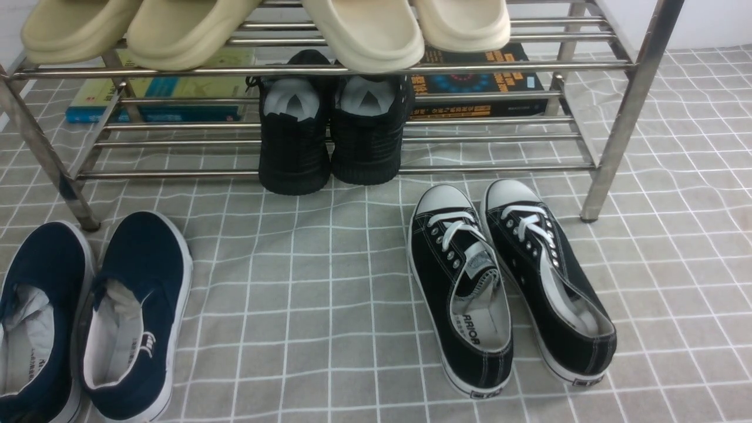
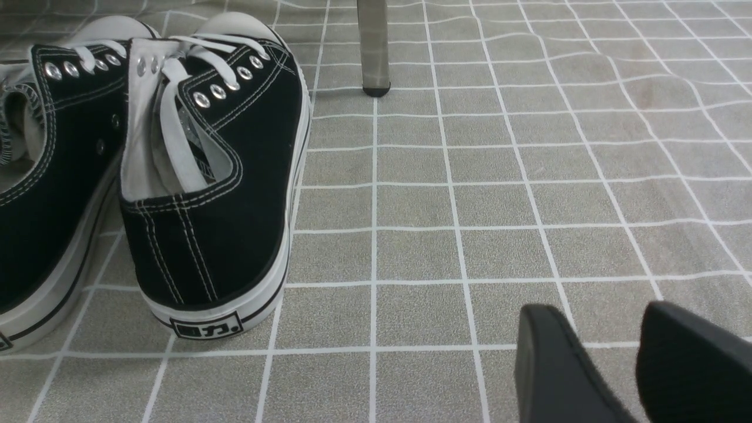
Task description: Take the shoes off the shelf with your hand from the grey coffee tablecloth.
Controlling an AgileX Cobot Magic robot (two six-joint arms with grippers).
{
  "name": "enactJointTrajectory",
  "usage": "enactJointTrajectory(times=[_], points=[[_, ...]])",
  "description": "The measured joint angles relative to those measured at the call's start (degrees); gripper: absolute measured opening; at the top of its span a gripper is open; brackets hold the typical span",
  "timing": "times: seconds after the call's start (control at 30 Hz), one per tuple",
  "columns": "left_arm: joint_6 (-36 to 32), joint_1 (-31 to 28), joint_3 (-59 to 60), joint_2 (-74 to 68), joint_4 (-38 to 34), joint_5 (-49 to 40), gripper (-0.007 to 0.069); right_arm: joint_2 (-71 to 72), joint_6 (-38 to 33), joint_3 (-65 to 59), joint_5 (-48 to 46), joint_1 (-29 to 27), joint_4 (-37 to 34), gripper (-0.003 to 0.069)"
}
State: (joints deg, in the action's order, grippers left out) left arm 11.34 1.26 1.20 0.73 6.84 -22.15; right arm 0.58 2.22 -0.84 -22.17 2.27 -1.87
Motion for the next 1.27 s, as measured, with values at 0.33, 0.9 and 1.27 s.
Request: enactJointTrajectory(times=[0.33, 0.9, 1.27], points=[[0.0, 0.0, 0.0, 0.0, 0.0, 0.0, 0.0085, 0.0, 0.0, 0.0, 0.0, 0.0, 0.0, 0.0239], [0.0, 0.0, 0.0, 0.0, 2.1, -0.1, 0.0092, 0.0, 0.1, 0.0, 0.0, 0.0, 0.0, 0.0239], [0.0, 0.0, 0.0, 0.0, 2.1, -0.1, 0.0105, 0.0, 0.1, 0.0, 0.0, 0.0, 0.0, 0.0239]])
